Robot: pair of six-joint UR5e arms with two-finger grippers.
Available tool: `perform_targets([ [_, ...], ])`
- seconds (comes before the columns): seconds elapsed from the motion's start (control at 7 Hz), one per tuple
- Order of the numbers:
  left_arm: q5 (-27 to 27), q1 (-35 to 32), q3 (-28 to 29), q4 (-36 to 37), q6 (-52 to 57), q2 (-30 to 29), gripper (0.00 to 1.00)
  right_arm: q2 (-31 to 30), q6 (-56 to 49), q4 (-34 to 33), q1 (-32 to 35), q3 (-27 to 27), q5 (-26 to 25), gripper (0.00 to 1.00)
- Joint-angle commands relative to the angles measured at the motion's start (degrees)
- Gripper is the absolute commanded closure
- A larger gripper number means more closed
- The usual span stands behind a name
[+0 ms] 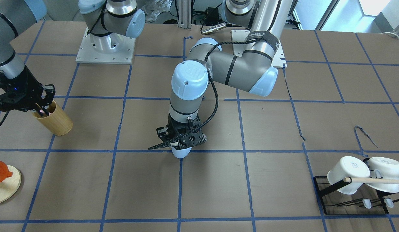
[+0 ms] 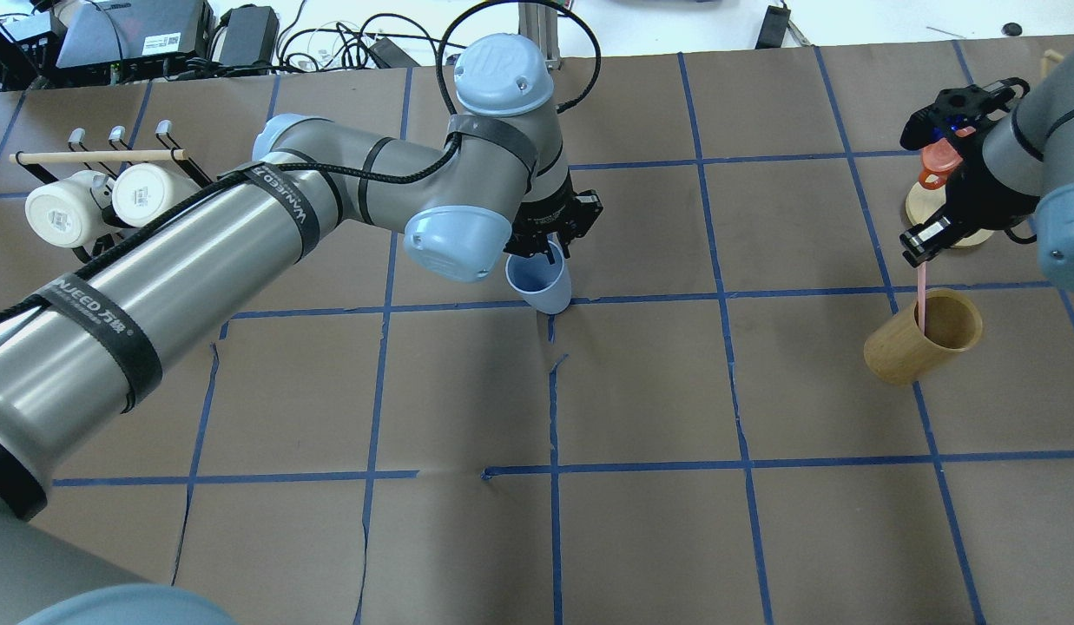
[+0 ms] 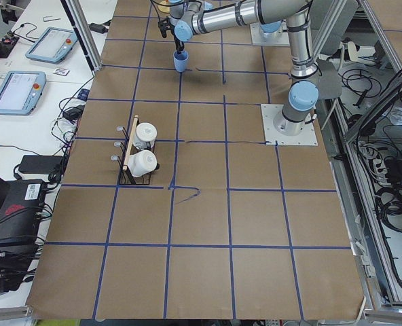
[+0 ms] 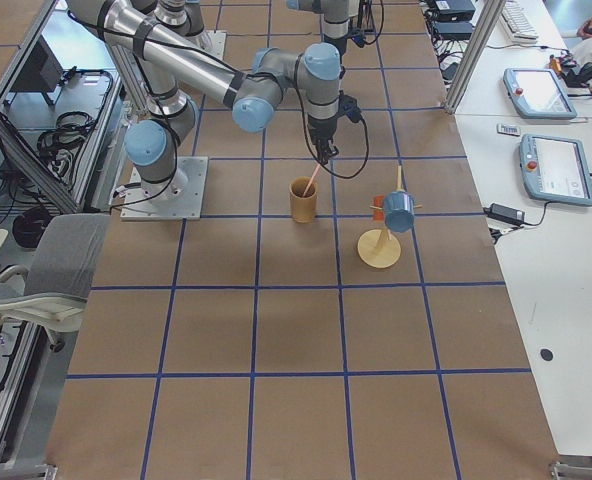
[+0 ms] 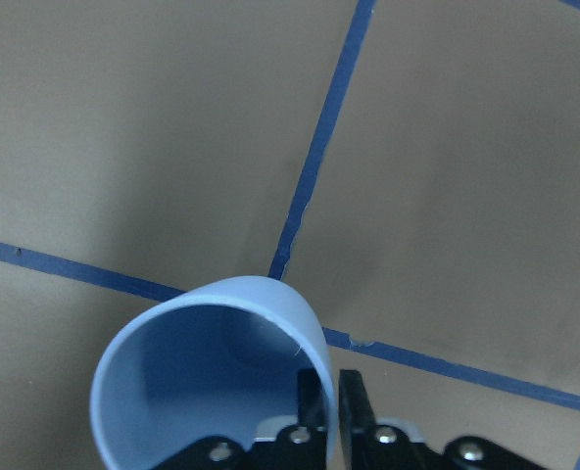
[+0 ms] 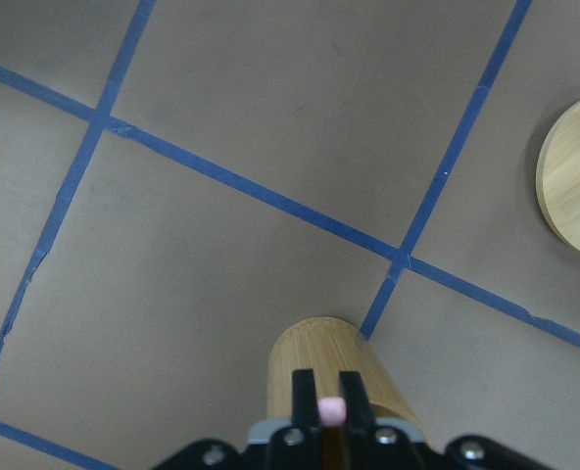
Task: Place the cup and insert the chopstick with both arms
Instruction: 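Carry blue cup to table center with left gripper while right grasps pink stick, then release blue cup and raise left gripper while right gripper lifts pink stick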
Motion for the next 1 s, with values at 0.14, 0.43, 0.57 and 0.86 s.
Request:
perform_targets([
  [0.14,-0.22,2.26,3.48,0.88,1.55,3.29,0.0,-1.31,-0.09,6.75,-0.17,-3.47,-2.17,0.92],
  [0.43,-1.63,7.0,7.44,-19.33,12.03,10.91,0.0,-1.4,-0.09,12.21,-0.18,-8.73,-2.26,0.98],
  [0.57,-0.32,8.06,6.67,-24.31,19.07,14.95,0.0,-1.49,-0.09,14.32,-0.09,-13.29,-2.09,1.0],
  [0.86,8.55,10.78,4.92,-36.08,26.49,23.66,0.0,-1.66,-0.09,19.25,0.44,-20.51,-0.95,1.0],
])
